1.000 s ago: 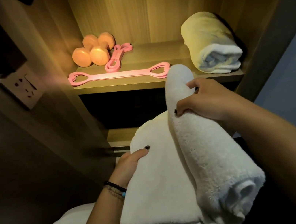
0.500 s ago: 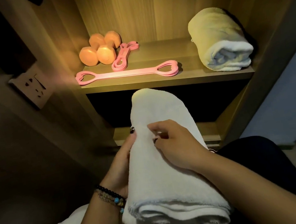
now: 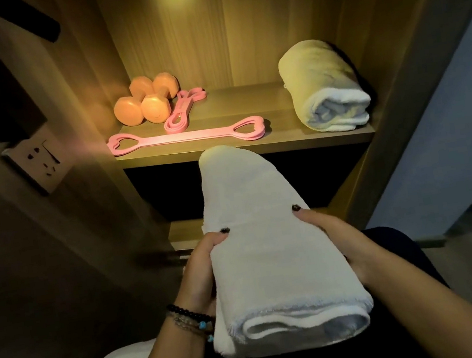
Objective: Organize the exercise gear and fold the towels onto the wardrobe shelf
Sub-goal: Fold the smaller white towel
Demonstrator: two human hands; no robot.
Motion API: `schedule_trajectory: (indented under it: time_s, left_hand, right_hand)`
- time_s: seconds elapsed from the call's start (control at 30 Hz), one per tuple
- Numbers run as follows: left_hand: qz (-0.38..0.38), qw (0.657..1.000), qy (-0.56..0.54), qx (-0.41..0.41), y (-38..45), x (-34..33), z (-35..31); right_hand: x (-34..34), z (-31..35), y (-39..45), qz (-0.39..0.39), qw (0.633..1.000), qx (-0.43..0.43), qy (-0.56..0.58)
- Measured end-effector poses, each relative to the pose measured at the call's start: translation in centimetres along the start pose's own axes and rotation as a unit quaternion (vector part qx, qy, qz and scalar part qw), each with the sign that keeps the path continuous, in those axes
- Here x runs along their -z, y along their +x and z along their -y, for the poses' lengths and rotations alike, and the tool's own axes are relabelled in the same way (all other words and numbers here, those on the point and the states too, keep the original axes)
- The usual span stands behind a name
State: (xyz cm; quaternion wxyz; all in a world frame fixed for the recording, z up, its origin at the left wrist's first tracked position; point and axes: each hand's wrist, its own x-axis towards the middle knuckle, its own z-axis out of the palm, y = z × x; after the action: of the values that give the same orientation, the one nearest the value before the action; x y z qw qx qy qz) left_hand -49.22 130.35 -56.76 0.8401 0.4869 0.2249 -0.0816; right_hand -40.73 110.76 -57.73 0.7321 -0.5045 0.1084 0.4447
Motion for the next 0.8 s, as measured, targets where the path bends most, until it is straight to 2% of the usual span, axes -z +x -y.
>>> schedule_trajectory:
  time_s: [0.03,0.13,0.2,0.33,0.4,0.47,0.53,0.67,0.73,0.77,0.8]
  left_hand:
    - [-0.030,0.999,-0.033,-0.001,0.3,-1.0,0.1]
    - [0.045,0.998,-0.045,-0.006,-0.3,-1.8,0.1]
    - [0.080,0.996,-0.028,-0.014,-0.3,-2.8,-0.7]
    - [0.082,0.995,0.046,-0.028,-0.1,-4.0,-1.8]
    - [0.102,0.993,0.031,-0.040,0.4,-5.0,-2.6]
    - [0.119,0.992,-0.044,-0.027,1.4,-5.9,-3.1]
    - [0.110,0.990,-0.082,-0.018,2.8,-6.7,-3.5]
    - [0.101,0.992,-0.070,-0.031,4.1,-8.1,-3.8]
    - [0.059,0.997,-0.021,-0.044,5.5,-8.7,-4.1]
    - [0.071,0.995,0.001,-0.063,5.2,-8.0,-4.0]
    - [0.068,0.994,-0.045,-0.067,5.2,-7.3,-3.8]
  right_hand:
    - [0.5,0.3,-0.3,0.022,0.999,-0.002,0.025]
    - [1.6,1.0,-0.9,0.070,0.995,0.037,0.062]
    - [2.0,1.3,-1.4,0.076,0.994,0.057,0.061]
    - [3.6,1.3,-2.3,0.050,0.996,0.069,0.033]
    - [4.3,1.3,-2.8,0.056,0.996,0.069,0.032]
    - [4.8,1.3,-3.4,0.071,0.995,0.065,0.024]
    - [5.3,1.3,-3.9,0.077,0.995,0.056,0.003]
    - [6.3,1.7,-4.2,0.044,0.997,0.048,-0.034]
    - [6.5,1.9,-4.3,0.036,0.998,0.046,-0.038]
    - [6.7,2.0,-4.3,0.032,0.998,0.048,-0.039]
    - [6.8,1.9,-4.3,0.030,0.997,0.052,-0.044]
